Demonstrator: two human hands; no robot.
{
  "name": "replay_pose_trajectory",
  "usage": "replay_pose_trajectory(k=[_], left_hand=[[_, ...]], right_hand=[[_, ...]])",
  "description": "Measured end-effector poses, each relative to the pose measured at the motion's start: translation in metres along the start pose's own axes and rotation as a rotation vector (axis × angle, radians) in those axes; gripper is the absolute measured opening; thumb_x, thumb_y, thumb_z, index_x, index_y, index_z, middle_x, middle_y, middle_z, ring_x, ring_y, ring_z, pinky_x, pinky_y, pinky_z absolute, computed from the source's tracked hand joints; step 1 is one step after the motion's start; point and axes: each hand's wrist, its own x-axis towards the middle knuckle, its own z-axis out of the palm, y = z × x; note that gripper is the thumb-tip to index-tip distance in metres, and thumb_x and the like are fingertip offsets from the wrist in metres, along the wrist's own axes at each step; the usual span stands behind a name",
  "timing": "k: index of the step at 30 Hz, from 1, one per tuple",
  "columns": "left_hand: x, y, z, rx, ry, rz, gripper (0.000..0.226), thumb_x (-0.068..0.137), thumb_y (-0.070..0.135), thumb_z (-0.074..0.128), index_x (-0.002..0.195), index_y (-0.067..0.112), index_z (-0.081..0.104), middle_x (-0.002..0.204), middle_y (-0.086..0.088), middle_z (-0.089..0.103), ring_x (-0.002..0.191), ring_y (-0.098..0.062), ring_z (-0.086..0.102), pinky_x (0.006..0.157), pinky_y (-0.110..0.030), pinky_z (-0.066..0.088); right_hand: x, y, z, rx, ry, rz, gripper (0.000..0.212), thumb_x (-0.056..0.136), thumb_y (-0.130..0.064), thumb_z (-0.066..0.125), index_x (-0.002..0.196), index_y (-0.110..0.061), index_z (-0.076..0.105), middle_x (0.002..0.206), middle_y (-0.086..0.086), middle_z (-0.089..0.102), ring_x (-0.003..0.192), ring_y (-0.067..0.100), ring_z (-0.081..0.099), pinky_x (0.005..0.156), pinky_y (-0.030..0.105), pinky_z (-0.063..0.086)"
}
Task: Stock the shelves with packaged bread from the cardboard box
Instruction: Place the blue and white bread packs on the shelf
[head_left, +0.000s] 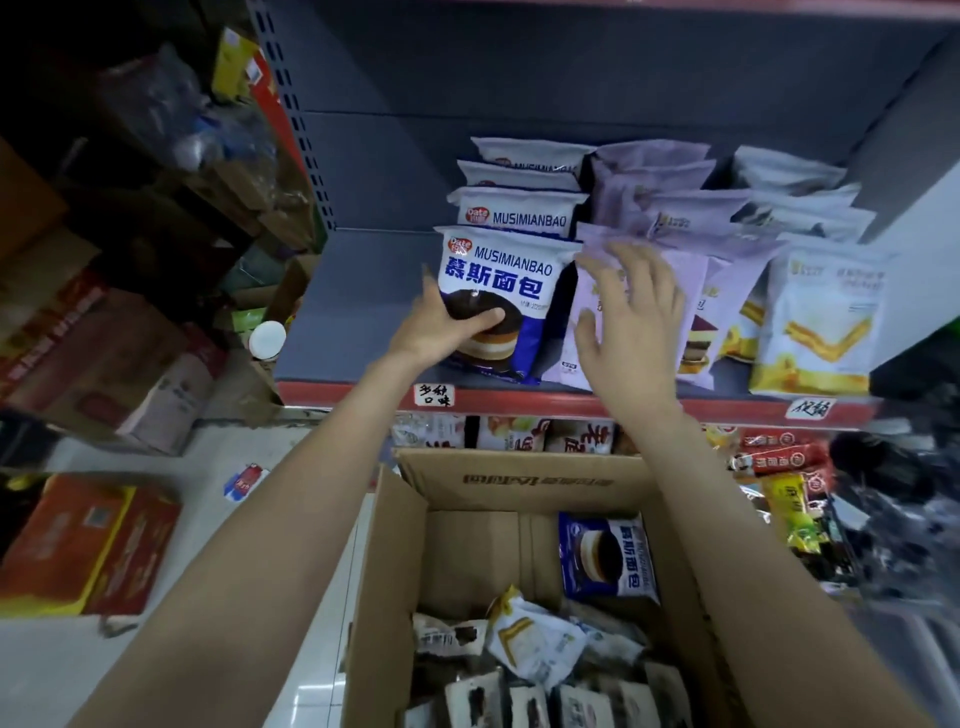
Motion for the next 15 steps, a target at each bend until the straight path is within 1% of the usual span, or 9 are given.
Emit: replay_pose_trajectory(k=[1, 2, 4, 6, 8, 10, 12, 13, 15], left_hand=[[-0.007, 0.002, 0.000, 0.032, 0.023, -0.008, 0.130, 0.059, 0.070, 0.074, 0.152, 0.015, 0.002, 0.153, -0.007, 0.030, 0.140, -0.026, 0.029, 0.114, -0.044, 0.028], [-0.016, 0.004, 0.001, 0.079, 0.068, -0.001, 0.127, 0.064, 0.066, 0.073, 0.152, 0.014, -0.003, 0.156, -0.010, 0.022, 0.143, -0.028, 0.022, 0.115, -0.045, 0.024], [-0.039, 0.006, 0.004, 0.153, 0.224, 0.074, 0.108, 0.077, 0.057, 0.068, 0.152, 0.015, 0.002, 0.156, -0.010, 0.020, 0.144, -0.028, 0.018, 0.115, -0.043, 0.023], [-0.070, 0.006, 0.010, 0.119, 0.373, 0.216, 0.081, 0.085, 0.047, 0.063, 0.149, 0.018, 0.022, 0.147, -0.004, 0.038, 0.137, -0.022, 0.031, 0.108, -0.028, 0.030], [-0.101, -0.001, 0.020, 0.042, 0.438, 0.333, 0.048, 0.089, 0.036, 0.058, 0.134, 0.022, 0.045, 0.121, 0.008, 0.058, 0.118, -0.012, 0.048, 0.093, -0.011, 0.033], [-0.130, -0.014, 0.034, -0.010, 0.422, 0.365, 0.028, 0.090, 0.032, 0.055, 0.117, 0.025, 0.057, 0.097, 0.015, 0.064, 0.096, -0.004, 0.059, 0.084, -0.016, 0.043], [-0.155, -0.035, 0.051, -0.004, 0.373, 0.384, 0.020, 0.091, 0.034, 0.053, 0.107, 0.025, 0.062, 0.087, 0.013, 0.067, 0.081, -0.004, 0.062, 0.072, -0.026, 0.051], [-0.166, -0.048, 0.060, 0.029, 0.340, 0.403, 0.021, 0.091, 0.034, 0.052, 0.103, 0.023, 0.064, 0.083, 0.011, 0.068, 0.076, -0.004, 0.063, 0.067, -0.028, 0.052], [-0.183, -0.079, 0.080, 0.147, 0.248, 0.441, 0.023, 0.091, 0.034, 0.051, 0.100, 0.021, 0.067, 0.079, 0.010, 0.069, 0.069, -0.004, 0.063, 0.058, -0.025, 0.051]], right_hand=[[-0.008, -0.004, 0.000, 0.016, -0.022, 0.020, 0.048, 0.077, -0.003, 0.057, 0.123, -0.013, 0.056, 0.132, 0.014, 0.051, 0.127, 0.028, 0.033, 0.101, 0.041, 0.028], [-0.017, -0.007, -0.002, 0.039, -0.040, 0.034, 0.047, 0.078, -0.003, 0.057, 0.124, -0.013, 0.056, 0.133, 0.013, 0.050, 0.129, 0.028, 0.033, 0.103, 0.042, 0.028], [-0.037, -0.013, -0.007, 0.096, -0.064, 0.033, 0.045, 0.081, -0.003, 0.056, 0.124, -0.012, 0.056, 0.134, 0.012, 0.050, 0.129, 0.029, 0.035, 0.105, 0.041, 0.028], [-0.064, -0.015, -0.014, 0.171, -0.093, 0.022, 0.040, 0.083, -0.002, 0.053, 0.122, -0.010, 0.057, 0.130, 0.010, 0.053, 0.124, 0.028, 0.042, 0.104, 0.041, 0.034], [-0.098, -0.011, -0.022, 0.230, -0.163, 0.039, 0.032, 0.086, -0.005, 0.050, 0.117, -0.009, 0.059, 0.118, 0.009, 0.059, 0.111, 0.025, 0.051, 0.095, 0.036, 0.042], [-0.138, -0.002, -0.028, 0.264, -0.308, 0.111, 0.025, 0.089, -0.008, 0.051, 0.110, -0.012, 0.062, 0.097, 0.007, 0.066, 0.086, 0.023, 0.060, 0.071, 0.033, 0.050], [-0.178, 0.013, -0.028, 0.272, -0.475, 0.192, 0.018, 0.091, -0.011, 0.054, 0.105, -0.014, 0.065, 0.077, 0.006, 0.067, 0.059, 0.020, 0.060, 0.049, 0.032, 0.050], [-0.199, 0.021, -0.026, 0.262, -0.555, 0.232, 0.016, 0.091, -0.011, 0.056, 0.104, -0.014, 0.066, 0.073, 0.006, 0.067, 0.055, 0.020, 0.059, 0.044, 0.030, 0.047], [-0.238, 0.038, -0.017, 0.215, -0.697, 0.314, 0.016, 0.091, -0.011, 0.057, 0.103, -0.014, 0.067, 0.076, 0.008, 0.067, 0.057, 0.021, 0.059, 0.044, 0.024, 0.039]])
